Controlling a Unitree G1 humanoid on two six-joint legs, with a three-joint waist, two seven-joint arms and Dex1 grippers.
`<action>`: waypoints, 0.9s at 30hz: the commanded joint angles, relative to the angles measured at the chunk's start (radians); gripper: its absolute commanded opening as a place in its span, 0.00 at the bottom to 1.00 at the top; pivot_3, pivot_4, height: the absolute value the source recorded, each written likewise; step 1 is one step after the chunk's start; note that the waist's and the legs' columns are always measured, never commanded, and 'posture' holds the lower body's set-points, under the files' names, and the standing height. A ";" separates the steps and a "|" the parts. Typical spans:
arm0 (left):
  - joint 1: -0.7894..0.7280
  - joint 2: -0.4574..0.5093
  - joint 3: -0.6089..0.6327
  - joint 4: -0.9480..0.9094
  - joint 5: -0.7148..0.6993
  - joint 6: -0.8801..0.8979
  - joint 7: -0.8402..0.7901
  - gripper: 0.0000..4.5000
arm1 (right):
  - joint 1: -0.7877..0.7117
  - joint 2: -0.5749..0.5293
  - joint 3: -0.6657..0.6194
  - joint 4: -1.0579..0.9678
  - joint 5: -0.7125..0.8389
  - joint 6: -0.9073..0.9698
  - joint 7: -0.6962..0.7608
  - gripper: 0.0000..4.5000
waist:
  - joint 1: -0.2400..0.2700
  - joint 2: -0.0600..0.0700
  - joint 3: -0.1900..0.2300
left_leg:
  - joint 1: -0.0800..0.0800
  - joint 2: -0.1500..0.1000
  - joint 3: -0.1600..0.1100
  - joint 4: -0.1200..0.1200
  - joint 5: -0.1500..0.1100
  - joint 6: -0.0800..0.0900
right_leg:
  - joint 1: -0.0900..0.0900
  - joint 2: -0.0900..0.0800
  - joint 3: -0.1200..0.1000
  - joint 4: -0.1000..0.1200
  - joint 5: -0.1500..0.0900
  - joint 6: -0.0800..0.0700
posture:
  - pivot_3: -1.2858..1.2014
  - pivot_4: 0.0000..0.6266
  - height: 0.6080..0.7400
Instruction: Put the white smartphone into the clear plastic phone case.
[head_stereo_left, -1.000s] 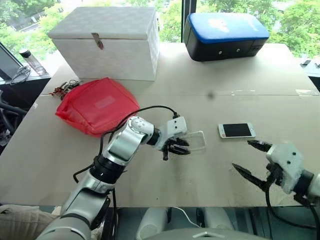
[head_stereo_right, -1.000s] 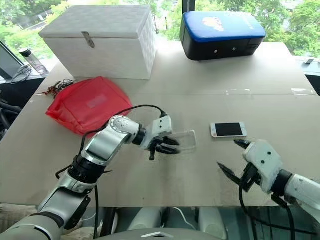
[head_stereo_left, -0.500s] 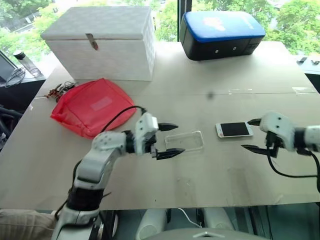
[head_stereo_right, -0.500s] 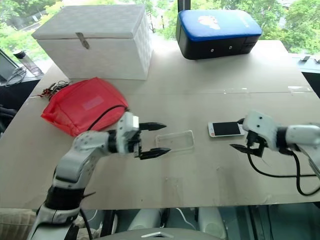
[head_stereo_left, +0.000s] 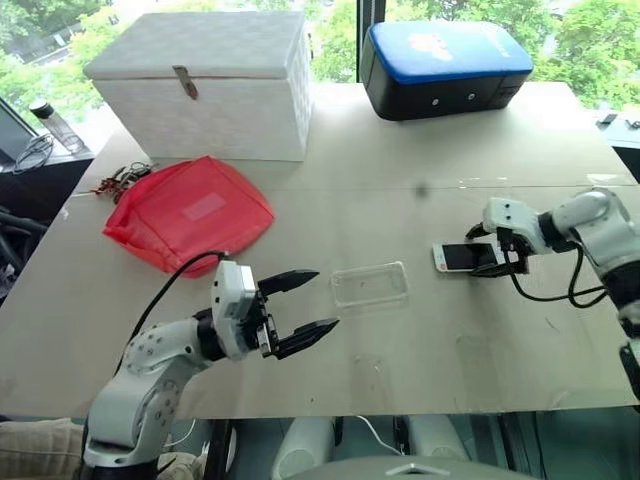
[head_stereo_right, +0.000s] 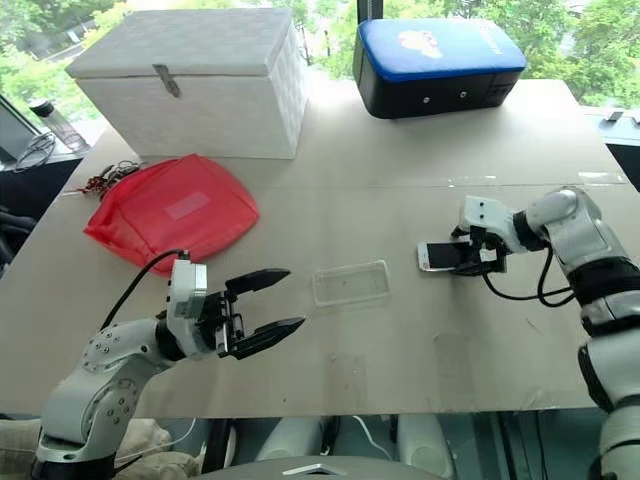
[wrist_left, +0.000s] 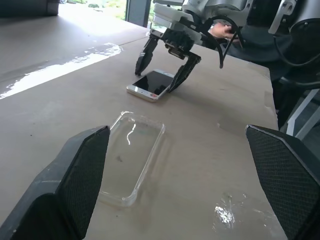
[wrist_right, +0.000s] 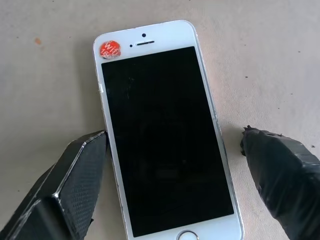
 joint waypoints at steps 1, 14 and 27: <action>0.018 0.007 0.026 -0.017 -0.005 -0.048 0.022 0.98 | -0.018 0.016 0.029 0.117 -0.066 -0.074 0.062 1.00 | 0.000 0.000 0.000 | 0.000 0.000 0.000 0.000 0.000 0.000 | 0.000 0.000 0.000 0.000 0.000 0.000 | 0.52 0.24 1.00; 0.036 0.017 0.019 0.026 -0.002 -0.094 0.054 1.00 | 0.027 0.044 0.017 0.160 -0.135 -0.131 0.035 0.64 | 0.002 -0.004 -0.012 | 0.004 0.000 -0.001 0.000 0.000 0.000 | 0.004 0.000 -0.001 -0.001 0.000 0.000 | 0.52 0.24 1.00; 0.070 0.091 0.026 0.146 -0.005 -0.146 -0.086 1.00 | 0.229 0.021 -0.142 -0.866 0.193 0.456 -0.025 0.62 | -0.005 0.010 -0.006 | -0.001 0.000 0.000 -0.007 0.000 0.000 | -0.003 0.000 0.001 -0.001 0.000 0.000 | 0.52 0.24 1.00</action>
